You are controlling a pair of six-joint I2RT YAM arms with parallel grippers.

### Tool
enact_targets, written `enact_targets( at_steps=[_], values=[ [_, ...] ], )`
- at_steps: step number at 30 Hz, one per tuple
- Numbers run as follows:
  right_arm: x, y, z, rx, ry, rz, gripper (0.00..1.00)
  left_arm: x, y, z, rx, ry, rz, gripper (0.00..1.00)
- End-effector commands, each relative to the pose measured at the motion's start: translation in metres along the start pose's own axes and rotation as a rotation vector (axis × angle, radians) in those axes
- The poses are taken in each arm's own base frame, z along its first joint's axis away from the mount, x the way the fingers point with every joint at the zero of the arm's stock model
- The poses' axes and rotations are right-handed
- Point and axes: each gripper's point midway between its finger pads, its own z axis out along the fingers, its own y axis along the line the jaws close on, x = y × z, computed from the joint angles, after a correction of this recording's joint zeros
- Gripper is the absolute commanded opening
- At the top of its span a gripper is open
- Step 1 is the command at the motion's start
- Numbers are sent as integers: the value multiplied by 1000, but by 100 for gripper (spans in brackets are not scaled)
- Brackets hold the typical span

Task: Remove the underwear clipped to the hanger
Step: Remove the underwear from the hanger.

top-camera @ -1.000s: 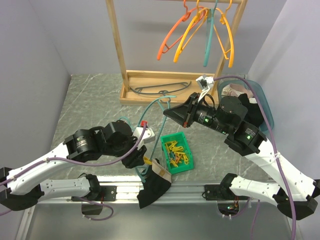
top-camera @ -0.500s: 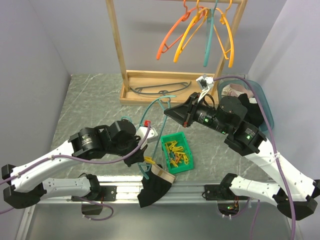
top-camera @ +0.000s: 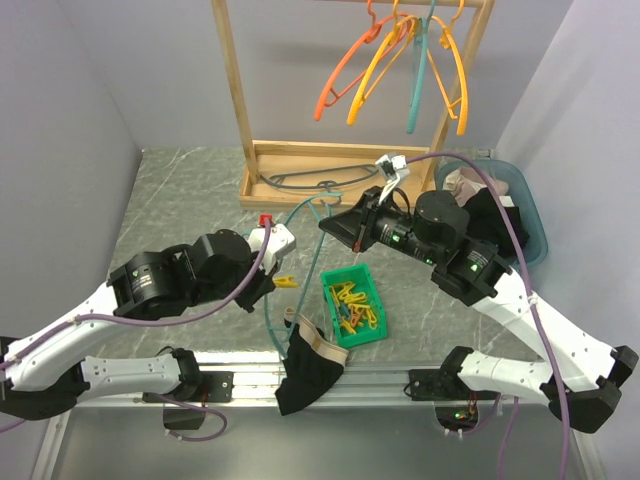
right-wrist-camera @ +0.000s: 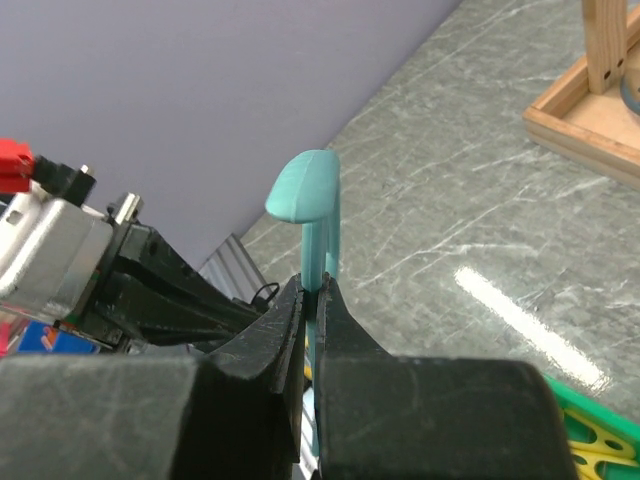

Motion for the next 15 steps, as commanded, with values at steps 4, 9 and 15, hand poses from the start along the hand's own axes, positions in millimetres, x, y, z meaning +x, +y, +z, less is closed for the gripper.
enact_targets(
  at_steps=[4,9,15],
  values=[
    [-7,6,12,-47,-29,-1,0,-29,22,-23,-112,-156,-66,0],
    [-13,-4,15,2,-80,22,0,-51,43,-50,-216,-270,-134,0],
    [1,-28,24,83,-92,69,0,-78,69,-87,-332,-454,-245,0]
  ],
)
